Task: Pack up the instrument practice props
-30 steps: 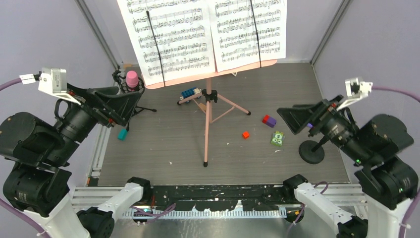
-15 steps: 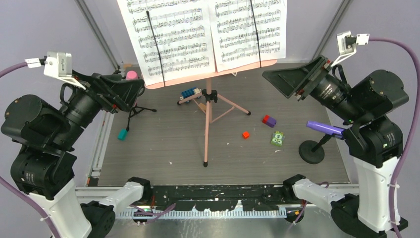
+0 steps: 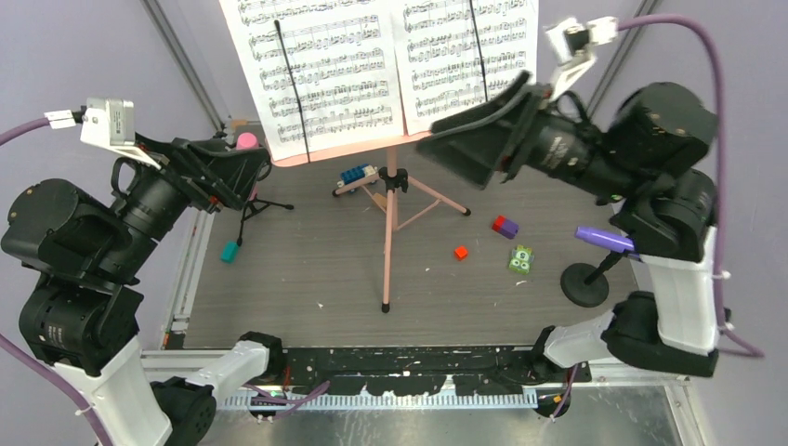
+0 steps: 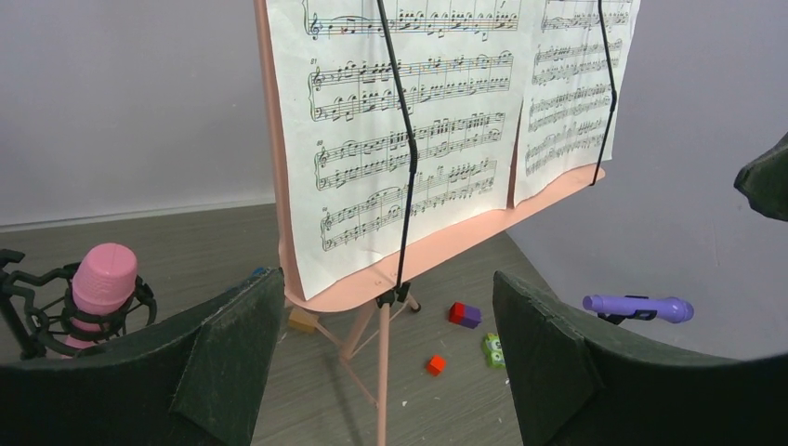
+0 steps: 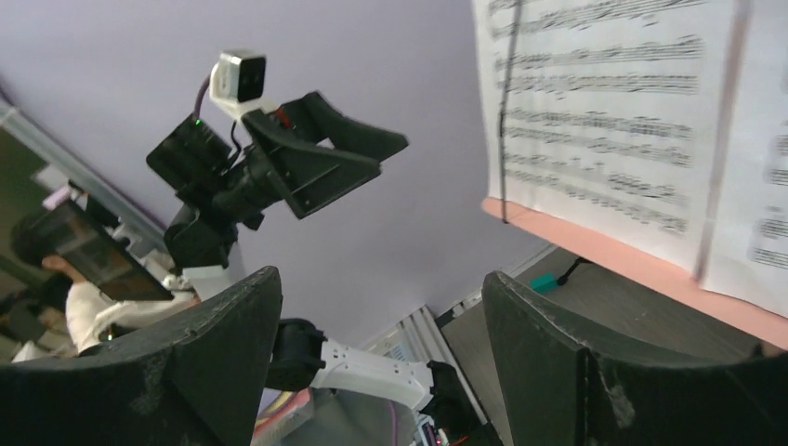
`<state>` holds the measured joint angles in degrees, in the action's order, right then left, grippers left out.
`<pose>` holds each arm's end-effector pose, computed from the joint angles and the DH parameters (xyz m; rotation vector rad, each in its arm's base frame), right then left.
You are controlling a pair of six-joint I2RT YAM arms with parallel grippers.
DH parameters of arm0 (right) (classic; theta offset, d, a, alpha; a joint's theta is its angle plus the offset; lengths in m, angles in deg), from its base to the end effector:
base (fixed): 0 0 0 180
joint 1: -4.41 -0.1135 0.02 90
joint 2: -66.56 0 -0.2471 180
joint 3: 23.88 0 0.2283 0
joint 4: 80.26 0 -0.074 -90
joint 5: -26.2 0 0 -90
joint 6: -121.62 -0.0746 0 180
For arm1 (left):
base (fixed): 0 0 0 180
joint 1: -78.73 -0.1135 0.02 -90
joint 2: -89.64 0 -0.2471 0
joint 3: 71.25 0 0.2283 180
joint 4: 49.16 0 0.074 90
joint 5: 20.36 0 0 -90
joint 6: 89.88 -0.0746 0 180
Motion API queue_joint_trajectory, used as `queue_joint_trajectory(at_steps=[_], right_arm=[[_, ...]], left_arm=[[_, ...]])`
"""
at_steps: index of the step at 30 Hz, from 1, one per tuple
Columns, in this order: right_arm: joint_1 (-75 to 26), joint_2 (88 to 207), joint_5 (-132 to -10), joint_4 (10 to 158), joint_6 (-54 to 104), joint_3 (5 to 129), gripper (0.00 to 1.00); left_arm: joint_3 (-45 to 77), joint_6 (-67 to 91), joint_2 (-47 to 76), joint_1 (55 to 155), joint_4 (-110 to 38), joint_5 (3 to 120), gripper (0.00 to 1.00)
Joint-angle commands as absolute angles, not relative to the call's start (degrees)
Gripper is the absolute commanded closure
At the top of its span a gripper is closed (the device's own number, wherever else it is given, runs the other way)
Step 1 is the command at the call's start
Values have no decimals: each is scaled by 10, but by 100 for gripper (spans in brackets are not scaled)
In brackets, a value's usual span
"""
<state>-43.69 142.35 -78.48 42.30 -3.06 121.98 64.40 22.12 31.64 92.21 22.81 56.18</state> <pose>0.1060 0.1464 0.5996 -0.4097 1.4432 1.3662 0.0774 -0.0364 0.5606 0.0834 1.5085 -0.6725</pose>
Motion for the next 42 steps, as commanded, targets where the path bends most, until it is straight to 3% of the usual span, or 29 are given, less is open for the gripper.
queue_joint_trajectory(at_steps=[1, 6, 12, 21, 26, 32, 38, 42], right_arm=[[-558, 1495, -646, 359, 79, 1300, 17], [-625, 1520, -565, 398, 119, 1298, 18], [-658, 1565, -502, 455, 145, 1305, 32], [-658, 1613, -453, 534, 156, 1301, 35], [-658, 1615, -397, 531, 180, 1316, 35], [-655, 1644, -364, 422, 231, 1432, 26], [-633, 1565, -327, 477, 273, 1328, 24], [-598, 1556, -363, 451, 271, 1348, 24]], left_arm=[[654, 205, 318, 920, 219, 572, 16], [659, 192, 324, 920, 229, 582, 16], [665, 197, 316, 920, 239, 624, 21], [650, 209, 319, 920, 200, 621, 26], [649, 205, 316, 920, 181, 568, 27], [648, 199, 310, 920, 164, 496, 30], [617, 216, 314, 920, 103, 442, 32], [617, 243, 298, 920, 70, 420, 37]])
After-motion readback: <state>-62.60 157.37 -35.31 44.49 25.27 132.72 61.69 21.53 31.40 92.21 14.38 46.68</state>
